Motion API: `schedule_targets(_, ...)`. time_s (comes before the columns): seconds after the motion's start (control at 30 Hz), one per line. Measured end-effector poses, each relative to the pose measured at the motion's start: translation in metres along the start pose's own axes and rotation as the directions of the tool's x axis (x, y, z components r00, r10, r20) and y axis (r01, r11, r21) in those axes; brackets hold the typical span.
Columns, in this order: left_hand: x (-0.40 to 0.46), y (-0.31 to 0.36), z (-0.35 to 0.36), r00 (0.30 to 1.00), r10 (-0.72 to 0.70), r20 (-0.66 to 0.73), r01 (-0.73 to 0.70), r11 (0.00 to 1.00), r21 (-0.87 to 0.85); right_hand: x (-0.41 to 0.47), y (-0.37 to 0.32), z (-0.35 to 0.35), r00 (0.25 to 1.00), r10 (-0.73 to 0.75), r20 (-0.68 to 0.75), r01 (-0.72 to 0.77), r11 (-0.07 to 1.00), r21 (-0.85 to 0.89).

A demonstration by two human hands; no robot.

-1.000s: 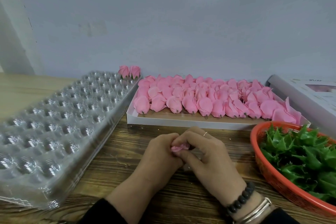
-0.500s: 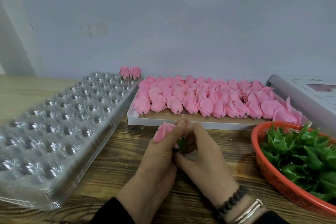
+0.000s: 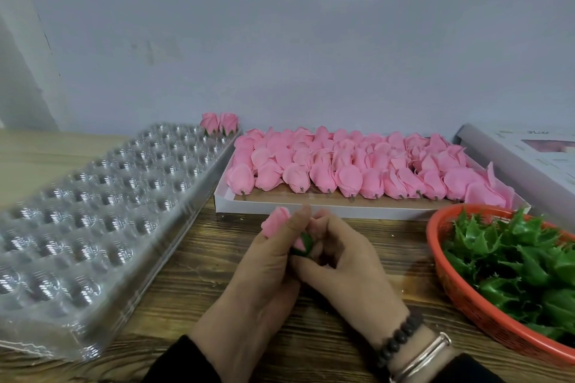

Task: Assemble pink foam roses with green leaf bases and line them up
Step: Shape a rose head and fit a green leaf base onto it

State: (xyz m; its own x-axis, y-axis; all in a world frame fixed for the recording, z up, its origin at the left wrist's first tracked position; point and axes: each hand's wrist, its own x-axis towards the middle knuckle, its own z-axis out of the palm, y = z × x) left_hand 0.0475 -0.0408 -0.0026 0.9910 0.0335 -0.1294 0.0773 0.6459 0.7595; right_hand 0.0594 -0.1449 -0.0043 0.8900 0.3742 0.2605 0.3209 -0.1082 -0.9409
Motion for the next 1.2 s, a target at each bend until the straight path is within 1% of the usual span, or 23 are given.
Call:
schedule_targets(0.03, -0.001, 0.001, 0.001, 1.000, -0.018, 0.006, 0.018, 0.999, 0.039, 0.000, -0.001, -0.002, 1.000, 0.027, 0.014, -0.028, 0.997, 0.066)
schedule_targets(0.1, -0.003, 0.004, 0.002, 0.999, -0.048, 0.023, 0.046, 0.993, 0.113, 0.000, -0.004, -0.006, 0.992, 0.091, 0.090, -0.106, 0.978, 0.182)
schedule_targets(0.17, -0.002, 0.004, 0.001, 0.999, -0.026, 0.023, 0.023, 0.994, 0.110, -0.001, -0.005, -0.006, 0.989, 0.085, 0.122, -0.106, 0.979, 0.177)
schedule_targets(0.23, -0.001, 0.003, 0.000, 1.000, 0.011, 0.007, -0.012, 0.997, 0.074, -0.001, -0.003, -0.003, 0.996, 0.044, 0.072, -0.054, 0.989, 0.136)
schedule_targets(0.3, -0.003, 0.004, 0.001, 0.999, 0.030, 0.016, -0.031, 0.997, 0.071, -0.001, -0.002, -0.003, 0.998, 0.041, 0.043, -0.047, 0.990, 0.135)
schedule_targets(0.33, -0.004, 0.004, 0.000, 0.999, 0.031, 0.040, -0.035, 0.994, 0.107, 0.000, -0.003, -0.004, 0.996, 0.061, 0.060, -0.070, 0.985, 0.158)
schedule_targets(0.4, -0.005, 0.005, 0.001, 0.996, 0.032, 0.085, -0.048, 0.980, 0.194, -0.001, -0.004, -0.007, 0.983, 0.108, 0.148, -0.141, 0.962, 0.235)
schedule_targets(0.47, -0.003, 0.005, -0.002, 0.995, 0.061, 0.083, -0.077, 0.975, 0.209, -0.001, -0.005, -0.009, 0.977, 0.111, 0.184, -0.155, 0.956, 0.249)
schedule_targets(0.53, -0.002, 0.005, -0.005, 0.989, 0.133, 0.067, -0.144, 0.966, 0.214, 0.000, -0.003, -0.009, 0.990, 0.074, 0.118, -0.097, 0.976, 0.197)
schedule_targets(0.57, -0.001, 0.006, -0.006, 0.982, 0.180, 0.058, -0.188, 0.946, 0.264, 0.001, -0.001, -0.010, 0.997, 0.051, 0.059, -0.060, 0.985, 0.163)
schedule_targets(0.6, -0.001, 0.006, -0.008, 0.971, 0.235, 0.052, -0.238, 0.907, 0.348, 0.001, 0.001, -0.010, 1.000, 0.030, -0.004, -0.029, 0.991, 0.130)
schedule_targets(0.67, 0.001, 0.006, -0.012, 0.942, 0.331, 0.062, -0.314, 0.796, 0.518, 0.002, 0.004, -0.012, 0.995, -0.005, -0.101, 0.015, 0.996, 0.091)
schedule_targets(0.73, 0.002, 0.006, -0.013, 0.918, 0.386, 0.088, -0.350, 0.686, 0.638, 0.001, 0.006, -0.012, 0.990, -0.064, -0.129, 0.068, 0.997, 0.023)
schedule_targets(0.77, 0.002, 0.006, -0.013, 0.912, 0.398, 0.100, -0.355, 0.644, 0.677, 0.001, 0.006, -0.011, 0.987, -0.105, -0.117, 0.101, 0.994, -0.045)
schedule_targets(0.83, 0.001, 0.008, -0.012, 0.911, 0.392, 0.127, -0.360, 0.605, 0.710, 0.000, 0.005, -0.010, 0.980, -0.188, -0.058, 0.177, 0.973, -0.151)
schedule_targets(0.9, 0.001, 0.009, -0.012, 0.921, 0.361, 0.147, -0.343, 0.570, 0.746, -0.001, 0.004, -0.010, 0.971, -0.237, 0.006, 0.234, 0.955, -0.183)
schedule_targets(0.97, 0.001, 0.010, -0.015, 0.932, 0.320, 0.168, -0.316, 0.498, 0.807, -0.001, 0.003, -0.011, 0.972, -0.232, 0.037, 0.235, 0.952, -0.197)
schedule_targets(1.07, 0.002, 0.012, -0.018, 0.916, 0.319, 0.244, -0.346, 0.318, 0.883, -0.001, 0.002, -0.013, 0.973, -0.221, 0.073, 0.231, 0.951, -0.204)
schedule_targets(1.1, 0.002, 0.012, -0.019, 0.912, 0.307, 0.271, -0.358, 0.275, 0.892, -0.001, 0.002, -0.013, 0.971, -0.222, 0.092, 0.237, 0.950, -0.204)
schedule_targets(1.2, 0.003, 0.011, -0.021, 0.914, 0.248, 0.322, -0.376, 0.219, 0.900, -0.001, 0.000, -0.014, 0.968, -0.214, 0.130, 0.239, 0.946, -0.218)
